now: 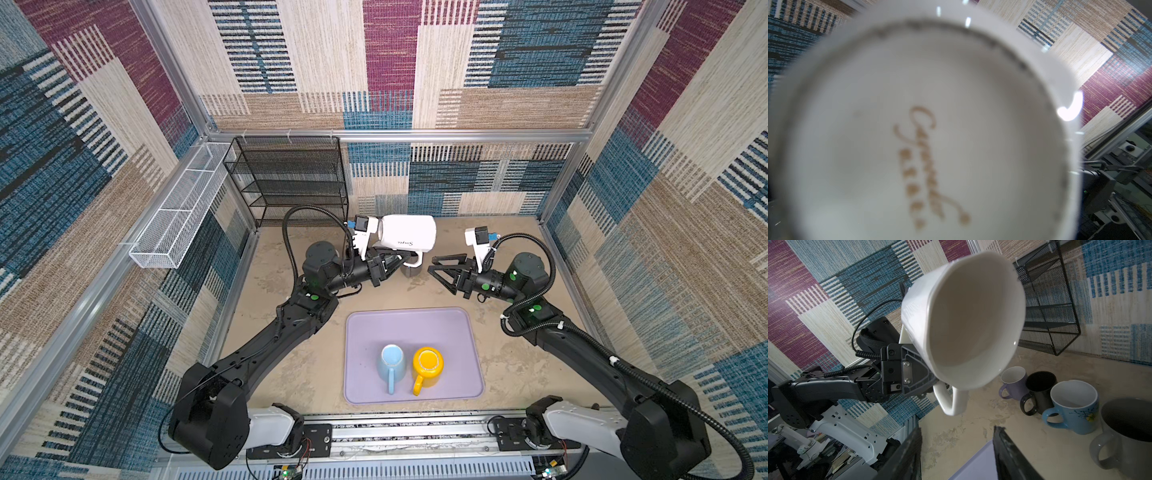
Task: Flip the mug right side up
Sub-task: 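Carry the white mug with the left gripper toward the right gripper, then grasp the white mug's handle with the right gripper beside the left gripper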
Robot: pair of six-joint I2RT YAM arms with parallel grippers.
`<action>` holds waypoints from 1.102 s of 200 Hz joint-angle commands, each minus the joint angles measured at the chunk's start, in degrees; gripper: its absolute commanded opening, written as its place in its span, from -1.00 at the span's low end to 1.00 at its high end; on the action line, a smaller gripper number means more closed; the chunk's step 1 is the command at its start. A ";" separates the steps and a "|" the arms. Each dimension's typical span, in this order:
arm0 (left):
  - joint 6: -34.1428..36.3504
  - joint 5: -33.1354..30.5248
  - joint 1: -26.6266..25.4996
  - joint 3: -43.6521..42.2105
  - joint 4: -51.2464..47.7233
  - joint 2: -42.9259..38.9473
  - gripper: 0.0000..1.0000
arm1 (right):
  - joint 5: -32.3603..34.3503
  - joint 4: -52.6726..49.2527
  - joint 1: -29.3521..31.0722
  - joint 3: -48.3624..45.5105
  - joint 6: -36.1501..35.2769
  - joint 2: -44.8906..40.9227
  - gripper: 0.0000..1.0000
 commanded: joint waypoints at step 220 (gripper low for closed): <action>-5.45 5.49 -3.76 -0.50 23.21 5.57 -1.00 | -3.88 17.83 1.01 0.61 8.43 2.80 -0.20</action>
